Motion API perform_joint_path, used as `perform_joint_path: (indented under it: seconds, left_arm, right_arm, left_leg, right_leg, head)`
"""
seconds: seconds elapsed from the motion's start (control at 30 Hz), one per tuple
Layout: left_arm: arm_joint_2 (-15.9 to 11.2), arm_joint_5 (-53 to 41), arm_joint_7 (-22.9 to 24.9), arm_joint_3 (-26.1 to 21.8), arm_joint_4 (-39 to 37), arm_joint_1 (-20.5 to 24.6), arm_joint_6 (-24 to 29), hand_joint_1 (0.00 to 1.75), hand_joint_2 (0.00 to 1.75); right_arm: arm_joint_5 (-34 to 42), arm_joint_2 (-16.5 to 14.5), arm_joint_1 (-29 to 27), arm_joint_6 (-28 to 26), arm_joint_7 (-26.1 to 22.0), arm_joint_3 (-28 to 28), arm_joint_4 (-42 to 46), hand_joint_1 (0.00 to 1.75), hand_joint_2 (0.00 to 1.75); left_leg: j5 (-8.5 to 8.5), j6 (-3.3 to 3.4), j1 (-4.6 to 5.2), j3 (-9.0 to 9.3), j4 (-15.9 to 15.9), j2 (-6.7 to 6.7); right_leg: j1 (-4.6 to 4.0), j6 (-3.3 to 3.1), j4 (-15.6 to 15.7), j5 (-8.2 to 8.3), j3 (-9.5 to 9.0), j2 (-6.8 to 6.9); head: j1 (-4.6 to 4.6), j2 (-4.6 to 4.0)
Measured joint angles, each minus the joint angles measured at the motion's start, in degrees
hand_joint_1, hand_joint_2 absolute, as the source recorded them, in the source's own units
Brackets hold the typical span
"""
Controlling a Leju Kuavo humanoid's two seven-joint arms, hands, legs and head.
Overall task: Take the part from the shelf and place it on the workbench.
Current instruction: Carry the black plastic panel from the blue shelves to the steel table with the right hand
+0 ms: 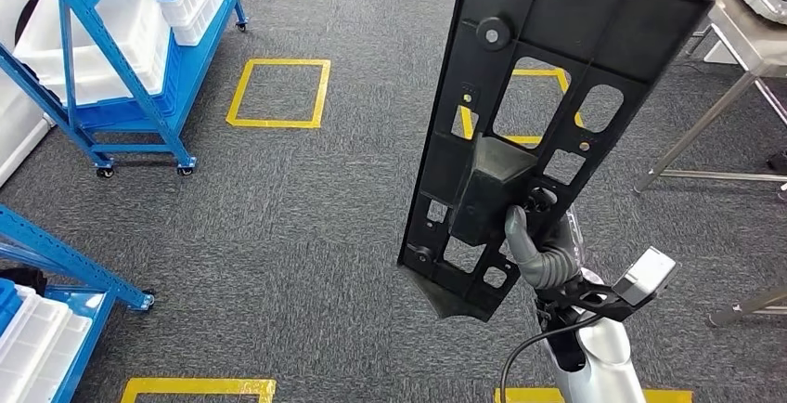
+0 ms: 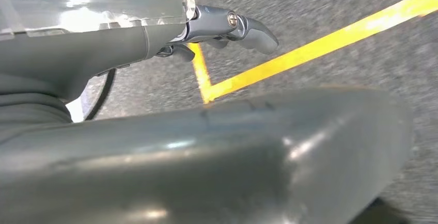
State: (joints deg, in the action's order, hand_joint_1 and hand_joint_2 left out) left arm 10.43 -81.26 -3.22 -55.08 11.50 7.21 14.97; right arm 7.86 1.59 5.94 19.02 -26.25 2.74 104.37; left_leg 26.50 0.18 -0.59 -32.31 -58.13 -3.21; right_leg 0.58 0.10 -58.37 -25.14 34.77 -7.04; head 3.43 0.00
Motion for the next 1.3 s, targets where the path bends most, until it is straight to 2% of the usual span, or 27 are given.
perform_joint_path:
  seconds: [0.07, 0.13, 0.2, 0.23, 0.27, 0.3, 0.37, 0.43, 0.47, 0.5, 0.53, 0.6, 0.67, 0.7, 0.73, 0.77, 0.8, 0.83, 0.9, 0.97, 1.0, 1.03, 1.1, 1.17, 1.23, 1.27, 1.3]
  left_arm:
    - [0.26, -0.03, -0.09, 0.0, 0.0, 1.28, 0.25, 0.0, 0.0]
    - [0.44, -0.03, -0.15, 0.0, 0.0, 1.9, 0.39, 0.0, 0.0]
    - [0.46, -0.01, -0.19, -0.01, 0.0, 2.0, 0.46, 0.0, 0.0]
    - [0.46, -0.01, -0.21, -0.02, 0.0, 2.01, 0.49, 0.0, 0.0]
    - [0.46, 0.01, -0.25, -0.02, 0.0, 2.03, 0.5, 0.0, 0.0]
    - [0.5, 0.14, -0.34, -0.02, 0.0, 2.05, 0.52, 0.0, 0.0]
    - [0.58, 0.58, -0.6, -0.13, 0.0, 2.08, 0.42, 0.0, 0.0]
    - [0.63, 0.02, -0.21, -0.18, 0.0, 2.05, -0.13, 0.0, 0.0]
    - [0.65, -0.61, 0.39, -0.07, 0.0, 1.98, -0.54, 0.0, 0.0]
    - [0.69, -1.13, 1.19, 0.09, 0.0, 1.87, -0.95, 0.0, 0.0]
    - [0.73, -1.4, 2.06, 0.25, 0.0, 1.61, -1.34, 0.0, 0.0]
    - [0.79, -1.58, 3.72, 0.37, 0.0, 0.55, -2.1, 0.0, 0.0]
    - [0.79, -1.86, 5.51, 0.37, 0.0, -0.9, -2.9, 0.0, 0.0]
    - [0.78, -1.93, 6.39, 0.37, 0.0, -1.56, -3.27, 0.0, 0.0]
    - [0.78, -1.92, 7.1, 0.37, 0.0, -2.08, -3.53, 0.0, 0.0]
    - [0.75, -1.77, 7.59, 0.36, 0.0, -2.45, -3.69, 0.0, 0.0]
    - [0.71, -1.54, 7.85, 0.36, 0.0, -2.61, -3.76, 0.0, 0.0]
    - [0.65, -1.3, 7.93, 0.34, 0.0, -2.64, -3.74, 0.0, 0.0]
    - [0.43, -0.95, 7.41, 0.28, 0.0, -2.61, -3.47, 0.0, 0.0]
    - [0.19, -0.86, 6.15, 0.2, 0.0, -2.5, -3.04, 0.0, 0.0]
    - [0.11, -0.91, 5.42, 0.18, 0.0, -2.41, -2.88, 0.0, 0.0]
    - [0.04, -0.99, 4.73, 0.17, 0.0, -2.3, -2.79, 0.0, 0.0]
    - [0.01, -1.24, 3.74, 0.19, 0.0, -2.16, -2.76, 0.0, 0.0]
    - [0.03, -1.4, 3.39, 0.2, 0.0, -2.23, -2.9, 0.0, 0.0]
    - [0.03, -1.48, 3.36, 0.2, 0.0, -2.41, -3.16, 0.0, 0.0]
    - [0.04, -1.52, 3.37, 0.21, 0.0, -2.45, -3.29, 0.0, 0.0]
    - [0.07, -1.54, 3.4, 0.23, 0.0, -2.45, -3.41, 0.0, 0.0]
  right_arm:
    - [0.0, 0.26, 0.38, 0.33, 0.01, 0.31, -0.02, 1.75, 1.75]
    - [0.01, 0.44, 0.96, 0.5, 0.0, 0.64, -0.12, 1.75, 1.75]
    - [0.01, 0.52, 1.3, 0.5, 0.01, 0.9, -0.37, 1.75, 1.75]
    - [0.01, 0.56, 1.32, 0.49, 0.01, 0.93, -0.53, 1.75, 1.75]
    - [0.02, 0.61, 1.32, 0.49, 0.02, 0.94, -0.67, 1.75, 1.75]
    - [0.04, 0.66, 1.36, 0.48, 0.02, 0.95, -0.77, 1.75, 1.75]
    - [0.18, 0.76, 1.73, 0.48, 0.02, 0.98, -0.85, 1.75, 1.75]
    - [0.33, 0.92, 2.55, 0.32, 0.01, 1.14, -1.06, 1.75, 1.75]
    - [0.37, 1.05, 2.84, 0.03, 0.03, 1.23, -1.17, 1.75, 1.75]
    - [0.39, 1.24, 2.87, -0.4, 0.1, 1.3, -1.17, 1.75, 1.75]
    - [0.4, 1.45, 2.54, -0.9, 0.24, 1.34, -1.0, 1.75, 1.75]
    - [0.55, 1.83, 1.67, -1.69, 0.54, 1.37, -0.39, 1.75, 1.75]
    - [0.73, 1.98, 0.9, -2.05, 0.62, 1.49, 0.15, 1.75, 1.75]
    - [0.8, 2.0, 0.45, -2.2, 0.6, 1.57, 0.36, 1.75, 1.75]
    - [0.85, 2.03, -0.08, -2.32, 0.6, 1.67, 0.55, 1.75, 1.75]
    - [0.91, 2.05, -0.53, -2.41, 0.59, 1.75, 0.7, 1.75, 1.75]
    - [0.98, 2.05, -0.81, -2.43, 0.59, 1.84, 0.78, 1.75, 1.75]
    - [1.07, 2.05, -0.91, -2.36, 0.59, 1.9, 0.81, 1.75, 1.75]
    - [1.32, 2.04, -0.77, -2.09, 0.6, 1.98, 0.81, 1.75, 1.75]
    - [1.51, 2.04, -0.6, -1.77, 0.6, 2.04, 0.81, 1.75, 1.75]
    - [1.56, 2.04, -0.57, -1.66, 0.6, 2.05, 0.82, 1.75, 1.75]
    - [1.57, 2.08, -0.65, -1.6, 0.6, 2.07, 0.87, 1.75, 1.75]
    - [1.6, 2.23, -0.76, -1.61, 0.6, 2.07, 1.19, 1.75, 1.75]
    - [1.61, 2.37, -0.85, -1.64, 0.6, 2.08, 1.57, 1.75, 1.75]
    - [1.6, 2.44, -1.18, -1.67, 0.62, 2.09, 1.72, 1.75, 1.75]
    - [1.59, 2.49, -1.4, -1.69, 0.63, 2.09, 1.75, 1.75, 1.75]
    - [1.58, 2.55, -1.58, -1.69, 0.63, 2.09, 1.8, 1.75, 1.75]
  left_leg:
    - [-0.41, 0.81, 0.04, 0.24, 0.64, 1.18]
    - [-0.6, 1.36, 0.11, 0.42, 1.06, 2.58]
    - [-0.47, 1.54, 0.31, 0.39, 1.04, 4.03]
    - [-0.37, 1.57, 0.39, 0.4, 1.02, 4.77]
    - [-0.25, 1.56, 0.44, 0.45, 1.0, 5.47]
    - [-0.11, 1.49, 0.47, 0.58, 0.99, 6.12]
    - [0.26, 1.16, 0.67, 0.96, 0.97, 7.26]
    - [0.61, 0.66, 0.95, 1.2, 0.9, 8.32]
    - [0.76, 0.4, 1.04, 1.3, 0.91, 8.9]
    - [0.93, 0.12, 1.05, 1.5, 0.94, 9.47]
    - [1.25, -0.21, 0.97, 1.68, 0.79, 9.26]
    - [3.16, -0.77, 0.69, 0.9, -1.82, 6.84]
    - [6.65, -1.02, 0.4, -2.38, -8.79, 4.21]
    - [8.02, -1.08, 0.35, -4.38, -12.58, 3.86]
    - [8.44, -1.15, 0.34, -5.89, -15.07, 3.73]
    - [7.68, -1.16, 0.33, -6.49, -15.47, 3.7]
    - [5.87, -1.11, 0.3, -6.01, -13.59, 3.55]
    - [3.46, -1.0, 0.25, -4.62, -9.94, 3.01]
    - [0.47, -0.71, 0.06, -1.69, -2.96, 0.58]
    - [0.15, -0.4, 0.08, -0.55, -0.42, -0.83]
    - [0.07, -0.17, 0.16, -0.43, -0.16, -0.43]
    - [-0.1, 0.2, 0.16, -0.31, 0.12, 0.16]
    - [-0.41, 0.96, 0.06, 0.04, 0.83, 1.44]
    - [-0.39, 1.42, 0.1, 0.25, 1.16, 2.83]
    - [-0.14, 1.53, 0.21, 0.33, 1.13, 4.28]
    - [0.02, 1.49, 0.24, 0.42, 1.13, 5.01]
    - [0.21, 1.4, 0.25, 0.59, 1.12, 5.7]
  right_leg:
    - [0.01, 0.54, -1.17, -0.77, 0.67, 2.04]
    - [-0.04, 0.88, -6.35, -3.63, 3.2, 5.44]
    - [0.15, 1.24, -13.44, -6.5, 6.83, 6.58]
    - [0.24, 1.34, -15.24, -6.69, 7.81, 6.73]
    - [0.29, 1.37, -14.98, -5.89, 7.74, 6.89]
    - [0.26, 1.29, -12.41, -4.19, 6.44, 7.27]
    - [-0.25, 0.76, -4.51, -0.89, 2.34, 9.89]
    - [-0.95, 0.01, -0.1, 0.14, 0.23, 11.8]
    - [-1.23, -0.29, 0.17, -0.07, 0.24, 11.68]
    - [-1.17, -0.55, 0.3, 0.0, 0.27, 10.83]
    - [-1.05, -0.79, 0.49, 0.04, 0.12, 10.18]
    - [-0.69, -1.43, 0.96, 0.17, -0.3, 8.79]
    - [-0.56, -1.9, 1.05, 0.17, -0.47, 7.23]
    - [-0.59, -1.99, 1.02, 0.14, -0.48, 6.35]
    - [-0.61, -2.0, 0.96, 0.09, -0.5, 5.44]
    - [-0.63, -1.97, 0.86, 0.04, -0.52, 4.55]
    - [-0.62, -1.89, 0.73, -0.02, -0.55, 3.69]
    - [-0.57, -1.77, 0.55, -0.13, -0.59, 2.88]
    - [-0.52, -1.34, 0.08, -0.39, -0.46, 1.48]
    - [-0.33, -0.65, -0.16, -0.43, -0.1, 0.37]
    - [-0.23, -0.23, -0.11, -0.34, 0.07, -0.2]
    - [-0.12, 0.11, -0.1, -0.31, 0.15, -0.32]
    - [-0.21, 0.61, -1.86, -1.49, 1.02, 1.81]
    - [-0.2, 1.03, -7.93, -4.7, 3.99, 5.14]
    - [0.08, 1.51, -14.54, -7.1, 7.45, 6.36]
    - [0.22, 1.66, -15.48, -6.87, 8.03, 6.6]
    - [0.3, 1.74, -14.21, -5.63, 7.44, 6.86]
  head:
    - [-0.01, 0.0]
    - [-0.02, 0.0]
    - [-0.02, 0.0]
    - [-0.02, 0.0]
    - [-0.01, 0.0]
    - [-0.02, 0.0]
    - [-0.02, 0.0]
    - [-0.01, 0.0]
    - [-0.01, 0.0]
    - [0.0, 0.0]
    - [0.0, 0.0]
    - [0.0, 0.0]
    - [0.0, 0.0]
    - [0.0, 0.0]
    - [0.0, 0.0]
    - [0.0, 0.0]
    - [0.0, 0.0]
    - [0.0, 0.0]
    - [0.0, 0.0]
    - [0.0, 0.0]
    - [0.0, 0.0]
    - [-0.01, 0.0]
    - [-0.01, 0.0]
    - [-0.01, 0.0]
    - [-0.02, 0.0]
    - [-0.02, 0.0]
    - [-0.02, 0.0]
